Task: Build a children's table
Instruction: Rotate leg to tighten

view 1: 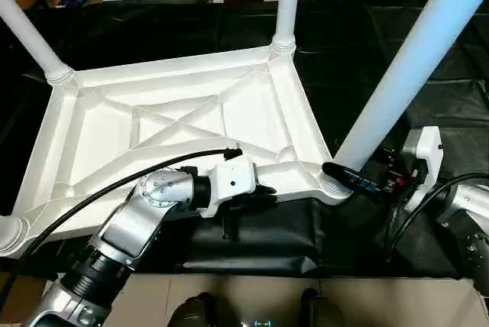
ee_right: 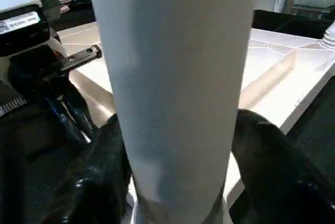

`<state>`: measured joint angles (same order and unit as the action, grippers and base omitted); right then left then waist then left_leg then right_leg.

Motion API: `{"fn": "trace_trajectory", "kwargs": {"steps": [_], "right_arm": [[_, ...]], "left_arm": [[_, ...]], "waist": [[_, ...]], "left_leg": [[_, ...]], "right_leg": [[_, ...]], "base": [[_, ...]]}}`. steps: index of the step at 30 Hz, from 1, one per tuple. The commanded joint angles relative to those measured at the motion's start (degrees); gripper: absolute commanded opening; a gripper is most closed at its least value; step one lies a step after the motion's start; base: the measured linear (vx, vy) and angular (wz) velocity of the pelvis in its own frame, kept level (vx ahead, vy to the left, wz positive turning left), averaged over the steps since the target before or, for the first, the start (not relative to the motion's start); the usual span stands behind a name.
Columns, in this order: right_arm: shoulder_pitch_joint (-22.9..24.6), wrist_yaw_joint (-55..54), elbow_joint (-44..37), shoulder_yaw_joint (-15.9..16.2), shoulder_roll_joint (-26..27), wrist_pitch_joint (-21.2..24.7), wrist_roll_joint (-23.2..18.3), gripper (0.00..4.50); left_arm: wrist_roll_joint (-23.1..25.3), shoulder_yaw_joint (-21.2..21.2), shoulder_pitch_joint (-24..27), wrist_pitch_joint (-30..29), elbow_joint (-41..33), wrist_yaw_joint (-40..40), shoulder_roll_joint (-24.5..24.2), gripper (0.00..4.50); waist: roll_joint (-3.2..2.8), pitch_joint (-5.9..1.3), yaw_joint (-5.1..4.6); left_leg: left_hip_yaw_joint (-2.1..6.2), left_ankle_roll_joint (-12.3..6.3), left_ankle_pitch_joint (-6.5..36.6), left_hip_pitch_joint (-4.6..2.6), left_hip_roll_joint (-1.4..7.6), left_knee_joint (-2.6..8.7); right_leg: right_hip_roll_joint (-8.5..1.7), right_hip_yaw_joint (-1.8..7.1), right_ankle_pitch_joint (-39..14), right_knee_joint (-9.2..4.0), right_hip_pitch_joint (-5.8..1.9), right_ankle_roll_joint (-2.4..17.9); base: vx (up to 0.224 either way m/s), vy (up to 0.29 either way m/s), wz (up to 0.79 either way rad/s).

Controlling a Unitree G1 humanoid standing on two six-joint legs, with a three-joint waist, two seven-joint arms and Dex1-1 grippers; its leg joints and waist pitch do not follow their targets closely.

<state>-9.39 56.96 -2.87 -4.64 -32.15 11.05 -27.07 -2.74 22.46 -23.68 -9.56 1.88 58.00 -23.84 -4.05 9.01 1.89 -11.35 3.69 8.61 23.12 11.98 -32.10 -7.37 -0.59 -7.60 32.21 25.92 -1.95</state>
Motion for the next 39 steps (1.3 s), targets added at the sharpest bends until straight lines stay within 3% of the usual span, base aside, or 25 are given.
{"fn": "trace_trajectory", "kwargs": {"steps": [1, 7, 12, 15, 17, 19, 21, 22, 23, 24, 26, 27, 29, 30, 31, 32, 33, 34, 35, 36, 37, 38, 39], "right_arm": [[0.15, 0.68, 0.21, -0.15, -0.63, 0.25, -0.41, 2.54], [1.0, -1.05, 0.53, -0.2, -0.08, 0.55, 0.48, 2.17], [1.98, -7.67, 1.48, 0.97, 2.02, 2.66, 4.15, 1.94], [2.18, -22.97, 4.71, 1.34, 8.82, 6.53, 9.9, 1.92], [1.21, -34.71, 7.45, -0.04, 14.12, 8.77, 12.9, 1.91], [0.35, -38.43, 9.12, -0.68, 16.44, 8.32, 13.45, 1.91], [-1.31, -44.55, 12.18, -1.76, 19.92, 6.41, 14.83, 1.91], [-1.57, -45.4, 12.67, -1.94, 20.4, 6.06, 14.97, 1.91], [-4.03, -53.41, 16.81, -3.57, 24.5, 3.3, 16.36, 1.91], [-5.14, -57.13, 18.56, -4.3, 26.31, 2.18, 16.95, 1.91], [-6.71, -60.24, 20.46, -4.22, 27.93, 0.69, 18.26, 1.91], [-7.34, -60.8, 20.83, -4.06, 28.38, 0.31, 18.82, 1.91], [-8.13, -61.71, 21.06, -4.02, 28.97, 0.48, 19.4, 1.91], [-8.22, -60.8, 21.02, -3.92, 28.75, 0.24, 19.14, 1.91], [-8.22, -60.68, 21.02, -3.9, 28.73, 0.18, 19.11, 1.91], [-8.21, -60.28, 21.01, -3.86, 28.65, -0.02, 19.04, 1.91], [-8.13, -58.16, 20.87, -3.41, 28.04, -0.18, 18.67, 1.91], [-8.08, -56.2, 20.78, -3.01, 27.62, -0.97, 18.32, 1.91], [-7.19, -49.66, 18.52, -1.29, 25.77, -2.12, 17.27, 1.91], [-6.79, -47.28, 17.61, -0.32, 24.88, -2.6, 17.04, 1.91], [-6.01, -43.62, 15.66, 0.92, 23.35, -4.01, 16.63, 1.91], [-5.54, -41.6, 14.51, 1.65, 22.42, -4.97, 16.43, 2.59], [-5.24, -40.82, 13.73, 1.73, 21.83, -5.16, 16.28, 2.59]], "left_arm": [[-0.03, 1.38, 1.0, 0.09, -1.06, 2.06, -0.9, 0.0], [0.12, 1.75, 1.04, 0.0, -1.09, 2.34, -1.05, 0.0], [2.14, 2.76, 0.68, -0.73, -0.53, 0.68, -0.62, 0.0], [6.74, 4.79, -0.84, -3.41, 1.41, -4.19, 1.79, 0.0], [8.91, 5.8, -2.19, -5.56, 2.62, -7.4, 4.17, 0.0], [9.5, 6.26, -3.08, -6.56, 3.31, -8.45, 5.47, 0.0], [10.45, 6.83, -4.75, -7.5, 4.9, -10.32, 7.71, 0.0], [10.61, 6.89, -5.01, -7.65, 5.17, -10.66, 8.08, 0.0], [11.83, 7.46, -7.25, -8.34, 7.67, -13.24, 11.08, 0.0], [12.35, 7.71, -8.22, -8.51, 8.8, -14.25, 12.36, 0.0], [12.63, 7.9, -9.41, -8.78, 10.18, -14.89, 14.05, 0.0], [12.75, 7.78, -9.79, -8.75, 10.55, -14.92, 14.42, 0.0], [12.96, 7.35, -10.14, -8.87, 10.77, -14.79, 14.6, 0.0], [13.08, 7.09, -10.08, -8.62, 10.84, -14.76, 14.19, 0.0], [13.11, 7.06, -10.06, -8.6, 10.85, -14.78, 14.14, 0.0], [13.23, 6.96, -9.99, -8.54, 10.86, -14.83, 13.95, 0.0], [13.25, 6.77, -9.66, -8.36, 10.78, -14.63, 13.3, 0.0], [13.32, 6.64, -9.46, -8.14, 10.86, -14.54, 12.88, 0.0], [13.26, 6.3, -9.0, -7.6, 10.85, -14.11, 11.94, 0.0], [13.25, 6.18, -8.9, -7.38, 10.96, -13.96, 11.67, 0.0], [13.22, 6.06, -8.7, -6.82, 10.94, -13.59, 11.09, 0.0], [13.21, 6.01, -8.59, -6.45, 10.92, -13.36, 10.75, 0.0], [13.11, 5.92, -8.52, -6.07, 10.89, -13.22, 10.61, 0.0]], "waist": [[0.96, -4.26, -0.03], [0.98, -4.27, -0.03], [1.05, -3.94, -0.19], [0.96, -3.58, -0.47], [0.91, -3.14, -0.87], [1.19, -3.11, -1.27], [0.96, -2.88, -1.78], [0.82, -2.77, -2.02], [0.84, -2.82, -2.36], [0.55, -2.74, -2.44], [0.36, -2.37, -2.83], [0.14, -2.21, -2.86], [-0.21, -1.88, -3.25], [-0.41, -1.55, -3.13], [-0.35, -1.23, -3.18], [-0.44, -0.87, -3.05], [-1.02, -0.65, -2.11], [-0.57, -0.6, 0.15], [1.98, -0.94, 0.82], [3.09, -0.81, 0.59], [3.29, -0.02, 0.64], [2.01, -1.21, 1.4], [2.02, -1.4, 1.28]], "left_leg": [[-0.56, -7.96, 10.05, -1.29, -0.21, 2.95], [-0.55, -8.07, 9.84, -1.23, -0.24, 2.93], [-0.53, -6.67, 12.43, -1.2, -0.21, 3.25], [-0.43, -4.36, 15.68, -1.29, -0.24, 3.7], [-0.13, -0.43, 21.34, -1.4, -0.45, 4.41], [0.33, 1.47, 26.01, -1.77, -0.6, 4.72], [0.63, 2.17, 29.79, -1.85, -0.71, 4.95], [1.03, 2.58, 32.49, -1.98, -0.83, 5.12], [1.47, 2.64, 33.72, -1.73, -0.79, 5.37], [1.49, 2.79, 34.36, -1.85, -0.86, 5.45], [2.29, 2.92, 39.43, -2.71, -0.85, 6.06], [2.4, 2.71, 40.95, -3.02, -0.72, 6.31], [2.74, 2.3, 44.73, -3.15, -0.16, 7.25], [2.74, 2.37, 46.25, -3.38, 0.0, 7.7], [2.61, 2.12, 48.31, -3.7, 0.23, 8.16], [2.46, 2.01, 49.32, -3.57, 0.43, 8.84], [1.51, 1.66, 50.89, -2.25, 1.39, 11.25], [0.6, 0.75, 51.32, 0.06, 3.51, 13.85], [-1.02, 1.62, 42.48, -4.77, 0.95, 8.1], [-0.74, 1.42, 33.75, -9.12, -2.1, 0.69], [1.06, -1.23, 17.13, -5.69, -2.77, -1.52], [2.9, 0.0, 11.63, -1.1, -1.12, 3.51], [2.64, 0.51, 12.65, -1.42, -1.01, 4.66]], "right_leg": [[1.22, -0.33, -6.94, -2.23, -3.49, 15.49], [1.21, -0.36, -6.43, -2.17, -3.57, 15.77], [1.14, -0.33, -11.02, -2.64, -3.35, 14.39], [1.08, -0.29, -17.81, -3.3, -2.83, 11.75], [1.25, -0.44, -26.15, -4.07, -2.11, 8.2], [1.23, -0.64, -31.35, -4.57, -1.91, 5.54], [1.25, -0.88, -34.63, -5.28, -1.39, 3.98], [1.36, -1.25, -36.47, -5.64, -1.34, 3.08], [1.2, -1.68, -36.3, -5.71, -1.81, 2.6], [1.18, -1.81, -36.73, -6.02, -1.62, 2.5], [1.83, -3.01, -35.83, -7.09, -1.87, 2.15], [1.95, -3.3, -35.08, -7.35, -1.93, 2.32], [1.99, -4.54, -31.12, -7.44, -3.02, 3.21], [2.2, -4.84, -30.99, -7.55, -2.92, 3.36], [2.5, -5.47, -30.02, -7.42, -3.3, 3.49], [2.76, -5.87, -29.85, -7.09, -3.71, 3.41], [3.34, -6.06, -26.13, -3.31, -5.82, 3.69], [2.6, -2.89, -18.68, 4.35, -7.74, 3.63], [1.36, 0.72, -35.9, -2.58, -1.63, 0.48], [-0.12, -0.68, -53.3, -10.03, 3.3, -1.17], [-4.23, 1.14, -66.21, -11.22, 0.01, -0.07], [-3.49, 0.42, -55.25, -6.73, -5.5, 1.73], [-1.63, -0.55, -48.47, -6.29, -4.88, 2.22]], "base": [[0.0, 0.0, 0.0], [0.0, 0.0, 0.0], [0.0, 0.0, 0.0], [0.0, 0.0, 0.0], [-0.03, -0.002, -0.02], [-0.073, 0.007, -0.03], [-0.075, 0.015, -0.05], [-0.075, 0.015, -0.06], [-0.071, 0.021, -0.13], [-0.079, 0.027, -0.14], [-0.082, 0.027, -0.11], [-0.064, 0.028, -0.04], [-0.061, 0.022, -0.03], [-0.058, -0.006, 0.03], [-0.058, -0.006, 0.03], [-0.057, -0.03, 0.08], [0.0, 0.0, 0.0], [-0.085, -0.078, 0.14], [-0.004, -0.163, 0.28], [-0.012, -0.195, 0.18], [0.043, -0.141, 0.08], [0.06, -0.017, -0.34], [0.065, 0.014, -0.27]]}}
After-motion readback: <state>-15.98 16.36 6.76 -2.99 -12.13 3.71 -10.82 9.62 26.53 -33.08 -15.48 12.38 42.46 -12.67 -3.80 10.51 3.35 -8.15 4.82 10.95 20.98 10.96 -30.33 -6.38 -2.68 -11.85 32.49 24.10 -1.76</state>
